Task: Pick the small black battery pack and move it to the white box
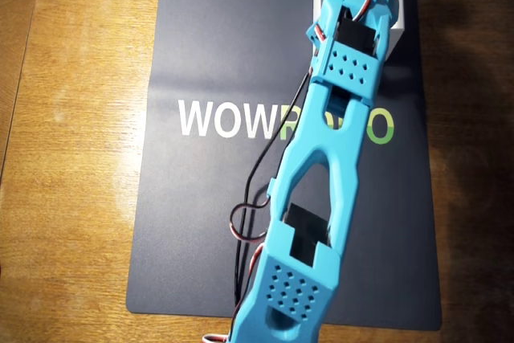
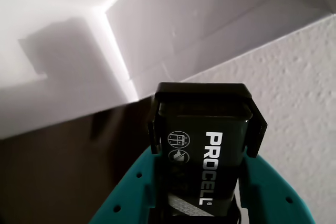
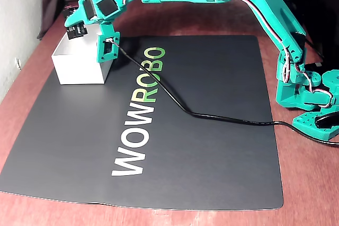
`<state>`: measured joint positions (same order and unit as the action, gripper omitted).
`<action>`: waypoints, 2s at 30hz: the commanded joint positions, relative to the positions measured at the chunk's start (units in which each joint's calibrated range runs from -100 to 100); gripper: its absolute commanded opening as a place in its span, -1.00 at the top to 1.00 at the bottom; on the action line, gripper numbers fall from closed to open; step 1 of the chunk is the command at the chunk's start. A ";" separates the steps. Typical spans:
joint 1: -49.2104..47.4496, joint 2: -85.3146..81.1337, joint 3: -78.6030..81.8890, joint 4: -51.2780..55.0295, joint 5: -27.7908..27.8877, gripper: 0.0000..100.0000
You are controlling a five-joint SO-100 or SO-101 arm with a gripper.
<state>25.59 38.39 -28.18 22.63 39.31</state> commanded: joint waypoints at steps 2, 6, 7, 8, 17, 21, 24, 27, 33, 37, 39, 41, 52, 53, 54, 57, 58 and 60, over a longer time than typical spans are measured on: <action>1.45 -0.91 -3.25 -0.29 3.92 0.87; 1.80 -0.91 -3.25 6.02 6.74 0.87; 1.80 -0.91 -3.25 7.25 6.96 0.87; 1.80 -0.91 -3.25 8.22 6.96 0.87; 1.80 -0.91 -3.25 9.88 6.96 0.87; 1.69 -0.91 -3.25 9.88 6.96 0.87; 1.69 -0.91 -3.34 9.79 6.69 0.87; 1.69 -0.91 -3.43 9.79 6.63 0.87; 1.69 -0.91 -4.06 10.41 6.63 0.87; 1.33 -0.91 -4.06 10.06 6.96 0.87; 1.22 -0.91 -4.15 9.88 6.96 0.87; 1.22 -0.91 -4.15 9.88 7.01 0.84; 1.57 -0.91 -4.15 9.88 7.01 0.62; 1.57 -0.91 -4.15 9.88 7.01 0.63; 1.69 -0.91 -4.15 9.97 6.80 0.63; 1.69 -0.91 -4.15 10.41 6.63 0.63; 1.80 -0.91 -4.15 10.49 6.63 0.63; 2.62 -0.99 -3.88 10.49 6.47 0.63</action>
<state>26.70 38.31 -29.36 32.84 46.09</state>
